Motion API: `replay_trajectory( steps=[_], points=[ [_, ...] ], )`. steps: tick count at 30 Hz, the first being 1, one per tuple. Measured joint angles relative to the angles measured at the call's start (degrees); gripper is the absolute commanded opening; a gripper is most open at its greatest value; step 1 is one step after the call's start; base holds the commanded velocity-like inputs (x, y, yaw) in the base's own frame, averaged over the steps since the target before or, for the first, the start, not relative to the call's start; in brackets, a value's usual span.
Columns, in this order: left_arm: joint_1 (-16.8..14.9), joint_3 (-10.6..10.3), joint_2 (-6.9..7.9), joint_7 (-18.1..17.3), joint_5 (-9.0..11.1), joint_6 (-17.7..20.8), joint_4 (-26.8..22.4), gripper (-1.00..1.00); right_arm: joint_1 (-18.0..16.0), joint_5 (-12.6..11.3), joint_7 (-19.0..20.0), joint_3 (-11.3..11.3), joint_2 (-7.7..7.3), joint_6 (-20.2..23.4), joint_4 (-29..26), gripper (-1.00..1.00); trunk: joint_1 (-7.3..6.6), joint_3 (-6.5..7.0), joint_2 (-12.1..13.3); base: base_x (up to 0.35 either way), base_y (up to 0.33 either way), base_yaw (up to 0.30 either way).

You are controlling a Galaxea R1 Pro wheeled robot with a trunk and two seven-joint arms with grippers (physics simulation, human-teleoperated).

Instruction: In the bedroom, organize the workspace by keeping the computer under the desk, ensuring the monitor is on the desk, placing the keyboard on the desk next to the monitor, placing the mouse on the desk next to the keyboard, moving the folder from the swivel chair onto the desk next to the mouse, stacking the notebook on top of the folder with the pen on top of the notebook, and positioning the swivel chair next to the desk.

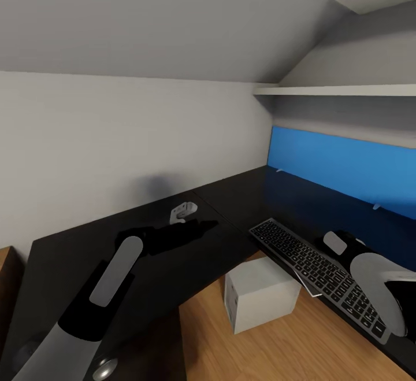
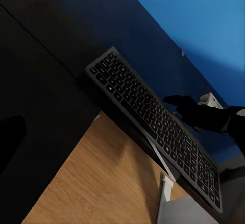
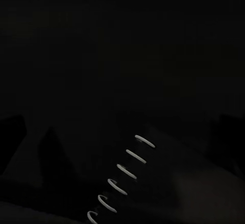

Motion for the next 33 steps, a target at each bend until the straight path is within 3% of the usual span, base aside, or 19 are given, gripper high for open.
replay_trajectory(
  steps=[33],
  points=[
    [0.00,0.00,-0.01,-0.05,0.00,0.00,0.09,1.00,-0.01,0.65,0.02,0.80,-0.01,0.02,0.34,1.00,0.00,0.00,0.00,-0.040,0.012,0.000]
  ],
)
